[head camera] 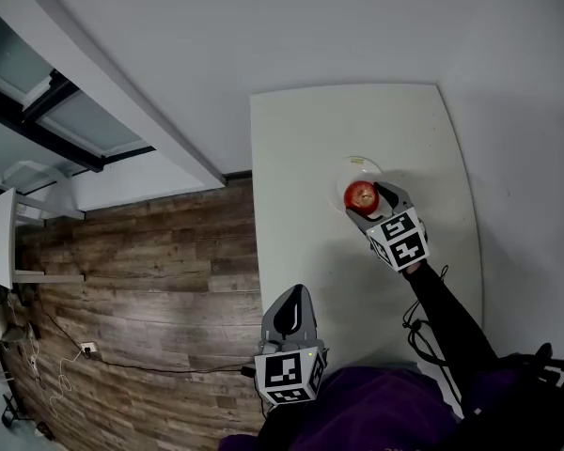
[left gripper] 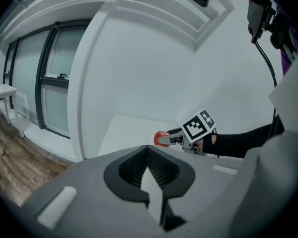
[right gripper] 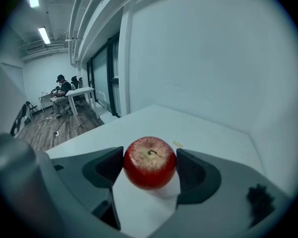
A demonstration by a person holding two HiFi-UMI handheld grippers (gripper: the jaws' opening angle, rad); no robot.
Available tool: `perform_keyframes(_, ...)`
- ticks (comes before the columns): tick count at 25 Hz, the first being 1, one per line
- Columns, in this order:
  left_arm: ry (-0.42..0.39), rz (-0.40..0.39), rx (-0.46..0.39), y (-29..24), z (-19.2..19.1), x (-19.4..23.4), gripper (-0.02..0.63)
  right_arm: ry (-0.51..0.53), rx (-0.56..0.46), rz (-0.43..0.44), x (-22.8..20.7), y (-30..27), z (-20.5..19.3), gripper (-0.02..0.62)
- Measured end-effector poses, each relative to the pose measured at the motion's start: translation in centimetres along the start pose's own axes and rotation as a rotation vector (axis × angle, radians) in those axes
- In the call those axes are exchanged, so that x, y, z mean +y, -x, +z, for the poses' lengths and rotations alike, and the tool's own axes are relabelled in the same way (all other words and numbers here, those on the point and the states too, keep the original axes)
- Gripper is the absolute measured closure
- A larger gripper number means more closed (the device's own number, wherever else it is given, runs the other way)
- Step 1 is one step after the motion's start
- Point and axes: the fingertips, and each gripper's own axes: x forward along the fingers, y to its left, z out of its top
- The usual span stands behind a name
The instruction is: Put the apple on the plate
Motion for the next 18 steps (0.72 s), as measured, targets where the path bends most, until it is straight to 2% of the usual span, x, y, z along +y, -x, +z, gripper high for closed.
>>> perform_keyframes(18,-0.009,-0.004,0.021,-0.8,-0.3,0.0,0.6,-0.014,-0.008,-0.002,-1.0,-1.7,0.1,0.262)
